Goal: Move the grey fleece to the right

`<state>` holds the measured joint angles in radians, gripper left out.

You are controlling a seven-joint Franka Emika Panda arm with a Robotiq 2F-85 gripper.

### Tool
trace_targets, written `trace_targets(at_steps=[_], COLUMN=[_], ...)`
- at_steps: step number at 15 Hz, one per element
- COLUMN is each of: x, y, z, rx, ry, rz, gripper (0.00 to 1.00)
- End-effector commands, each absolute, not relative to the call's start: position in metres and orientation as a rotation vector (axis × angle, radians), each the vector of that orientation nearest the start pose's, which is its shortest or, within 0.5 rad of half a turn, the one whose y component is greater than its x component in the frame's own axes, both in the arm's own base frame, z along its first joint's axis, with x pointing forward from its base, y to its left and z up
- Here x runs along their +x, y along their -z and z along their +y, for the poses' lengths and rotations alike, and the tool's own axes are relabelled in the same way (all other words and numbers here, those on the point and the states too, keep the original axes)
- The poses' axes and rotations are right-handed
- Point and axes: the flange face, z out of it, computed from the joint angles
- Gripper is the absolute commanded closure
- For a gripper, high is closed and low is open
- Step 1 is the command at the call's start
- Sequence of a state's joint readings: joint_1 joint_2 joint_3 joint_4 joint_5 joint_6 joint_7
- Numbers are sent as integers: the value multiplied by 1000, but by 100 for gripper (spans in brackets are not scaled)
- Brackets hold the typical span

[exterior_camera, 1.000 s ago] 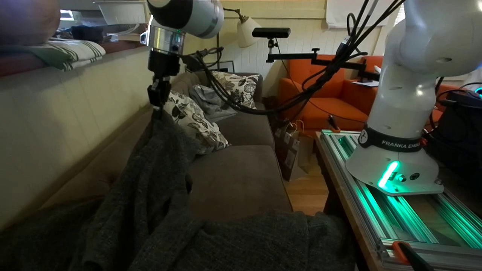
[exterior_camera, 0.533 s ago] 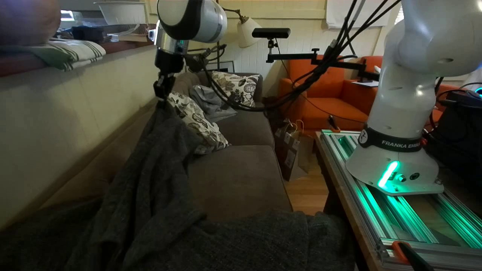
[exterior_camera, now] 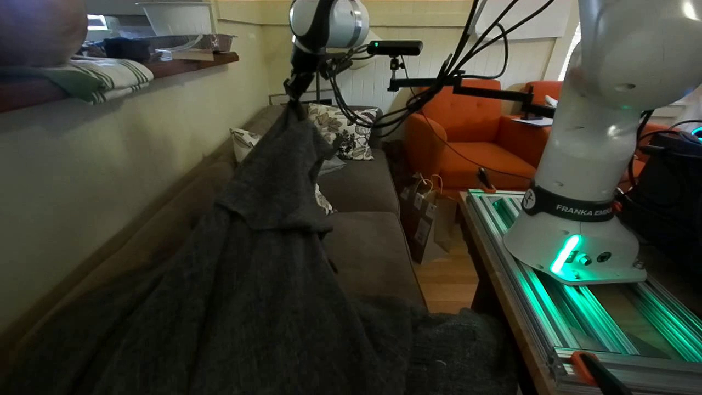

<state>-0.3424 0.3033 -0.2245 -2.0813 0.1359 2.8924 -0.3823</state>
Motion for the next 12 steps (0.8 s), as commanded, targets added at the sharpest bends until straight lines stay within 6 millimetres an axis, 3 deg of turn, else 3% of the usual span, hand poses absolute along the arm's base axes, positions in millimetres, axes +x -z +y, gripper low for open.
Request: trace_targets(at_steps=[1,5,12], x=[511,508,549], y=[-364,-370,-374], z=[-389,-414,-402], rx=[-3267,-3268,-3404], ry=[898,991,1095], rz=[735,1019,1136], gripper=[99,99,99])
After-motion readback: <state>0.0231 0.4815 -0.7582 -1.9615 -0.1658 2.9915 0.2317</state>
